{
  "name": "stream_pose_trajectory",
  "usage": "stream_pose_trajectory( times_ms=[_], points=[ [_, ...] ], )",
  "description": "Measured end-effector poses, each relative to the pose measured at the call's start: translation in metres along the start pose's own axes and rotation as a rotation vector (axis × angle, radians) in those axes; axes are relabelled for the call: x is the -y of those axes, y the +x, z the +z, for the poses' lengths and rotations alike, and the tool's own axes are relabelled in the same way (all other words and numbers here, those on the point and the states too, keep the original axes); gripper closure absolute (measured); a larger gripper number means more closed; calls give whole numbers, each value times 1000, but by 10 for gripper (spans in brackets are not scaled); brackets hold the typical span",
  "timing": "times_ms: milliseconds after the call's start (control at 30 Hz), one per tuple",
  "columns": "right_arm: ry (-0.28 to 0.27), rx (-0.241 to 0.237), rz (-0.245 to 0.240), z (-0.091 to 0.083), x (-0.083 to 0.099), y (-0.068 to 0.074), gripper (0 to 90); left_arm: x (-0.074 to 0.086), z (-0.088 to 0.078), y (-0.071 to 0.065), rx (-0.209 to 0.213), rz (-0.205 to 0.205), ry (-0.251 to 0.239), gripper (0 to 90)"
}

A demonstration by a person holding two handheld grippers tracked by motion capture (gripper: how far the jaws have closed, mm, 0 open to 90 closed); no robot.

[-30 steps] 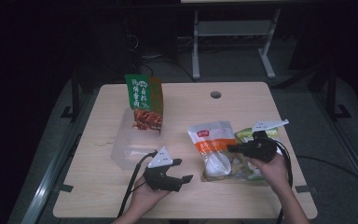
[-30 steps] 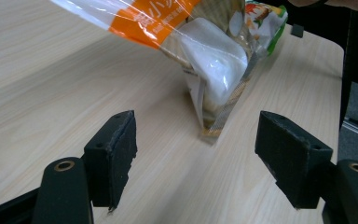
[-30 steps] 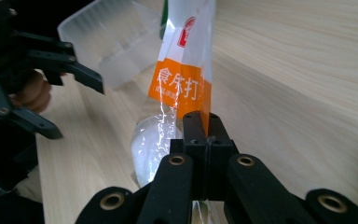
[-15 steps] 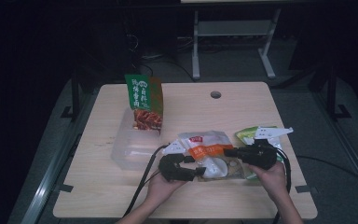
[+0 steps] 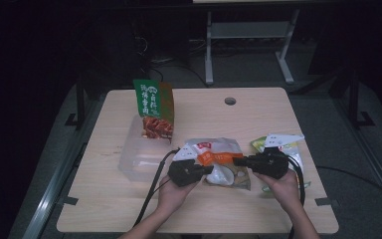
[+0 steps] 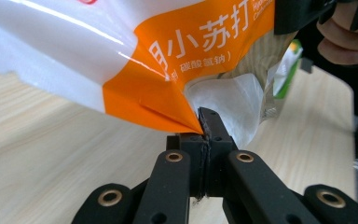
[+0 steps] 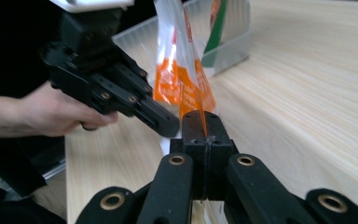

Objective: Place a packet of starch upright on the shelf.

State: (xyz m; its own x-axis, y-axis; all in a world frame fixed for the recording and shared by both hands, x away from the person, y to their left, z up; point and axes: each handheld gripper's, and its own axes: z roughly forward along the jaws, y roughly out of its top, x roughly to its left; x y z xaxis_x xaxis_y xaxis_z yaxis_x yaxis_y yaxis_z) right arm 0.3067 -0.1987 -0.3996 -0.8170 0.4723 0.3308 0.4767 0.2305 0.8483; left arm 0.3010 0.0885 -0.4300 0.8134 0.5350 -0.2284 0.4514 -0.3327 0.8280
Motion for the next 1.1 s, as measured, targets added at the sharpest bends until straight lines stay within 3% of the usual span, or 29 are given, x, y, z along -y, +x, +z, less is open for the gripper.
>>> stream_pose_trajectory(
  times_ms=[133, 267, 400, 467, 533, 600, 667, 800, 1033, 1100],
  points=[
    [78, 36, -28, 9, 1, 1, 849, 3, -4, 3, -32, 23, 17, 892],
    [90, 30, -21, 17, -1, 1, 736, 3, -6, 1, -42, 50, 26, 892],
    [113, 10, -22, 28, -5, 0, 691, 4, -6, 0, -46, 62, 26, 890],
    [135, 11, -23, 35, -6, 1, 696, 4, -6, 0, -44, 64, 26, 884],
    [148, -2, -29, 40, -6, 2, 774, 4, -7, 1, -48, 62, 28, 850],
    [157, 28, -48, 42, -6, 4, 853, 5, -8, 0, -49, 50, 33, 739],
    [157, 24, -34, 42, -5, 3, 895, 6, -9, 0, -55, 47, 36, 677],
    [138, 11, -14, 38, -1, 4, 899, 10, -13, -4, -57, 58, 46, 598],
    [105, 46, -15, 28, -6, 10, 900, 16, -23, -11, -56, 70, 53, 512],
    [88, 66, -12, 23, -10, 12, 900, 17, -29, -15, -68, 92, 60, 482]
  ],
)
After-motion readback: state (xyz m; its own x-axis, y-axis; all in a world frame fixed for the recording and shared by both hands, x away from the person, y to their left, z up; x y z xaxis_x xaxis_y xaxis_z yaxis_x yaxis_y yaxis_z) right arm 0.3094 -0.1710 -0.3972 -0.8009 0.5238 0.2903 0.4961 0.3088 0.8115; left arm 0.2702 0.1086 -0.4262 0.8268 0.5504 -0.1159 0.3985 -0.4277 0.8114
